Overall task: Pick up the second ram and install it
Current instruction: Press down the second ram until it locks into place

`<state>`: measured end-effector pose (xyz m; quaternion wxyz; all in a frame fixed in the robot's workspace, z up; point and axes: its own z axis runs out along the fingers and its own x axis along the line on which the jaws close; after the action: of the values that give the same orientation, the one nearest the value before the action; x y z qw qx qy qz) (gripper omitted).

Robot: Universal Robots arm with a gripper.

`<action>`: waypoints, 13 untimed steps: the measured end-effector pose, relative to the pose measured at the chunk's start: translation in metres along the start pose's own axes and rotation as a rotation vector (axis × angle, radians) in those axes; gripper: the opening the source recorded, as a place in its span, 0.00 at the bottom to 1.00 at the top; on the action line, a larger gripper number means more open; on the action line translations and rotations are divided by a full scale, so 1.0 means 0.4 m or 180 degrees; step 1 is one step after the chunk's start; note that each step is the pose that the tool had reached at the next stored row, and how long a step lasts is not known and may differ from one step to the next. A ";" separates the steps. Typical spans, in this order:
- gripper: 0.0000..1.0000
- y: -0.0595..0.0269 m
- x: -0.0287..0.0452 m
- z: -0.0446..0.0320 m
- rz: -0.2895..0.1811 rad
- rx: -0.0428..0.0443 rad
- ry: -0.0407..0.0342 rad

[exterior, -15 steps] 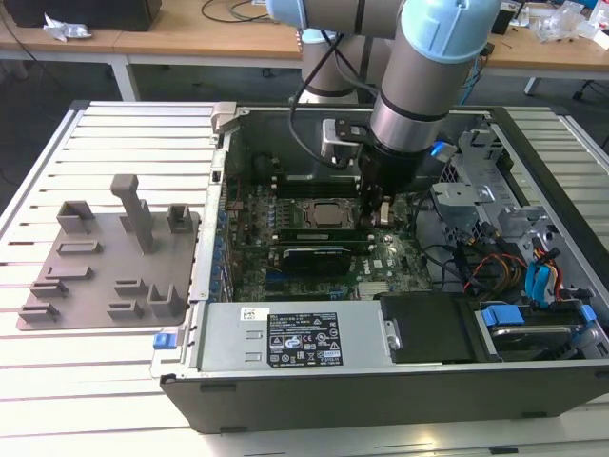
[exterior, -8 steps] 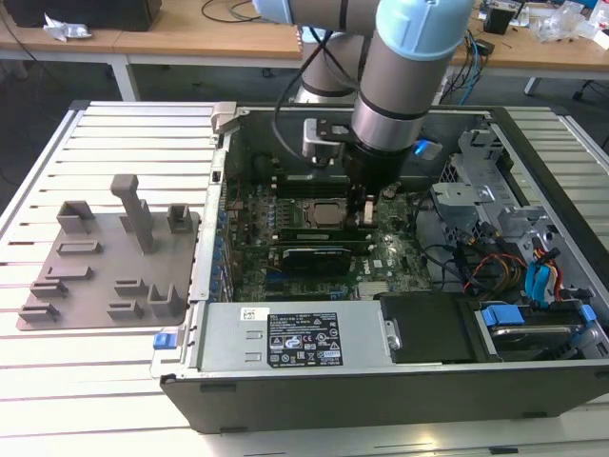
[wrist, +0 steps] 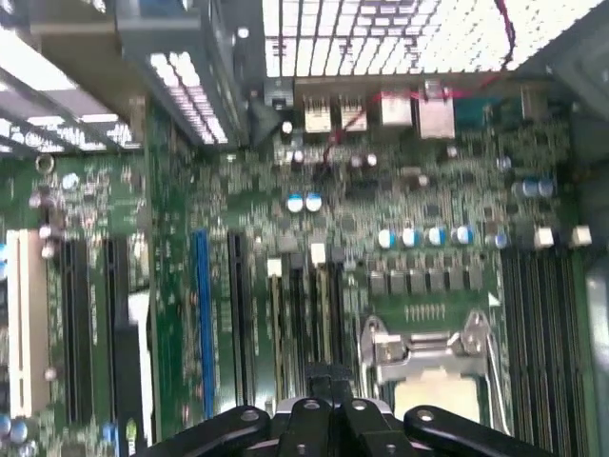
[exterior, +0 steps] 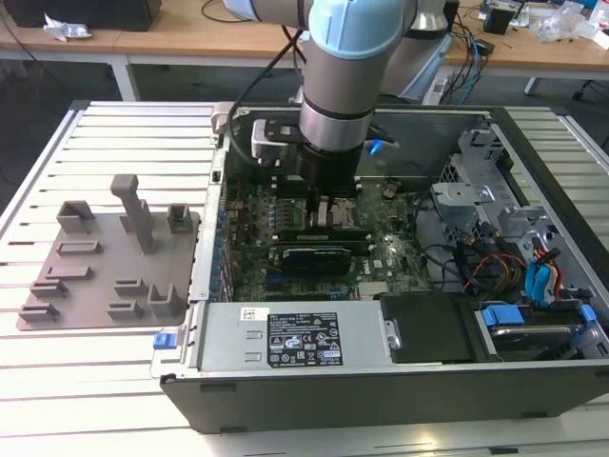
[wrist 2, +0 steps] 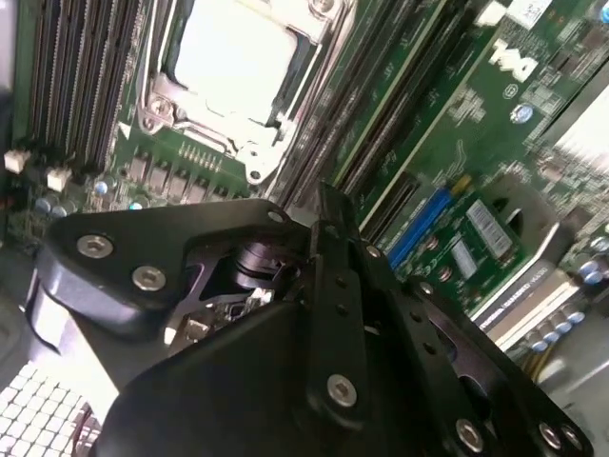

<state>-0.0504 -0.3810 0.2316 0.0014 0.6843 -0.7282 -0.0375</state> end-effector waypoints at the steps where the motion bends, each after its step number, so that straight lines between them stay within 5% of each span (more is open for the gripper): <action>1: 0.10 0.001 0.000 0.002 0.0000 -0.0001 0.0000; 6: 0.10 0.001 0.000 0.008 -0.0001 0.0000 -0.0021; 8: 0.10 0.000 -0.002 -0.041 -0.0002 -0.0002 -0.0021; 13: 0.10 0.001 -0.004 -0.081 -0.0002 -0.0003 -0.0044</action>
<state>-0.0490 -0.3811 0.2641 -0.0033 0.6843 -0.7280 -0.0426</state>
